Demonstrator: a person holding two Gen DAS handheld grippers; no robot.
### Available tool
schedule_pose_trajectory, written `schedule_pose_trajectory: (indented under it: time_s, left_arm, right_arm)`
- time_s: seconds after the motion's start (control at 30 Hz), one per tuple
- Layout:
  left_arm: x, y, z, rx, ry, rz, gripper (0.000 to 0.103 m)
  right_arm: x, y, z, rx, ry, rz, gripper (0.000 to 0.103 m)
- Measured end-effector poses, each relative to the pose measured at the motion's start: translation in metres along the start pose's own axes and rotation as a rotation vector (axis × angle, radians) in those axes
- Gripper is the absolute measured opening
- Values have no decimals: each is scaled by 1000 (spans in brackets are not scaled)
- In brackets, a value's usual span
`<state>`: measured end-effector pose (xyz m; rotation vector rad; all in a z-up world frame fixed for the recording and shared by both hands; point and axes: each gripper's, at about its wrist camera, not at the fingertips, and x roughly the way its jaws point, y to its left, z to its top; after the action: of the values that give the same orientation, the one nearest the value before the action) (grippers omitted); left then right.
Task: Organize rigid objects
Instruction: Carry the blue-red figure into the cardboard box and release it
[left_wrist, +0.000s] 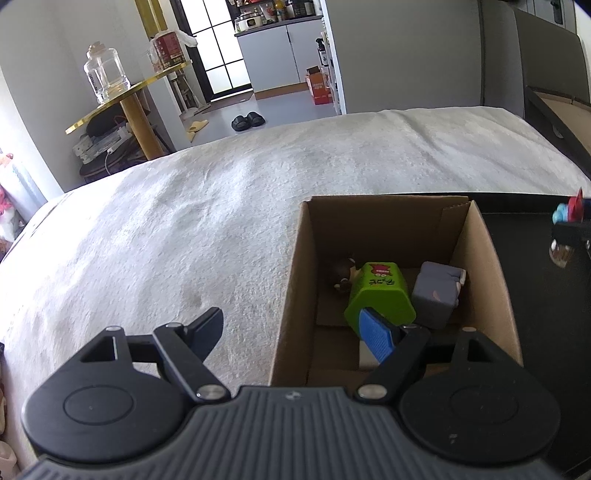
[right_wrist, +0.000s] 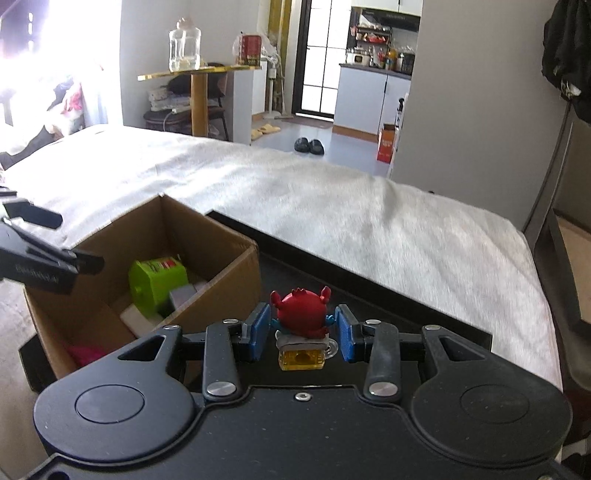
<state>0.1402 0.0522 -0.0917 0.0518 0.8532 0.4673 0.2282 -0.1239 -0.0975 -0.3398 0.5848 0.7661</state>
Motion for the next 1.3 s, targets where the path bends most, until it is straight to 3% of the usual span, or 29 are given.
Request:
schedule_pose_trajectory:
  time_s: [0.63, 0.83, 1.0, 1.17, 1.3]
  left_arm:
    - [5, 21, -15, -69, -4, -36, 76]
    - [8, 26, -18, -82, -2, -55, 59]
    - [12, 32, -20, -115, 22, -80, 28]
    - [12, 31, -23, -120, 13, -108, 17]
    - [13, 31, -23, -126, 15, -115, 16]
  right_arm:
    - [-2, 34, 42, -27, -77, 104, 38]
    - [8, 46, 46, -31, -68, 115, 38]
    - [20, 55, 49, -39, -58, 113, 38]
    - [30, 66, 49, -53, -47, 114, 38]
    - [39, 73, 51, -65, -50, 120, 38]
